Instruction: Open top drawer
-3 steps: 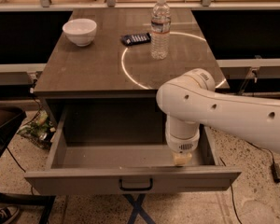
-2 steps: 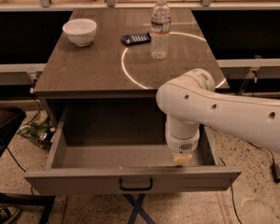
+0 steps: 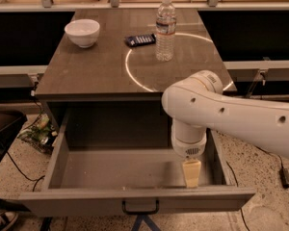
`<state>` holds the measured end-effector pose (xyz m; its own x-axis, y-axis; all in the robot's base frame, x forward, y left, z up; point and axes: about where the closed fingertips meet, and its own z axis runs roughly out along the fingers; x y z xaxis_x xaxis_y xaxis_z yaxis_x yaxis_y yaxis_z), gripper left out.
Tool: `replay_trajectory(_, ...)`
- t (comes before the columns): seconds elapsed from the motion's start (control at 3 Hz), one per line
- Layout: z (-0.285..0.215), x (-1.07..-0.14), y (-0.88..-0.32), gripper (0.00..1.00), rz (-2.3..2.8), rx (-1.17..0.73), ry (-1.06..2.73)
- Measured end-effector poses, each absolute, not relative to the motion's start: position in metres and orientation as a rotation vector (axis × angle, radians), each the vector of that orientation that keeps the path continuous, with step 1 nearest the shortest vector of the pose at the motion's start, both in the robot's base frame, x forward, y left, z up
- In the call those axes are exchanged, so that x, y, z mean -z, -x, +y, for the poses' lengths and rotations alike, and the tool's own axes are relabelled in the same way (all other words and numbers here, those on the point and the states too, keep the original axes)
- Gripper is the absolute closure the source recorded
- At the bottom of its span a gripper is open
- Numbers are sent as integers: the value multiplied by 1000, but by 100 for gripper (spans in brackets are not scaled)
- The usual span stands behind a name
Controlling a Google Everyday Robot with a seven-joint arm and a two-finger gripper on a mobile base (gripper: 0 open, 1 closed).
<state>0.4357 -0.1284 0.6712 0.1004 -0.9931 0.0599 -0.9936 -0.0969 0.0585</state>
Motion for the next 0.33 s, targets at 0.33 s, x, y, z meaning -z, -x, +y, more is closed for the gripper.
replay_trajectory(0.33,-128,-671,-436,0,-2053,-8,-2267)
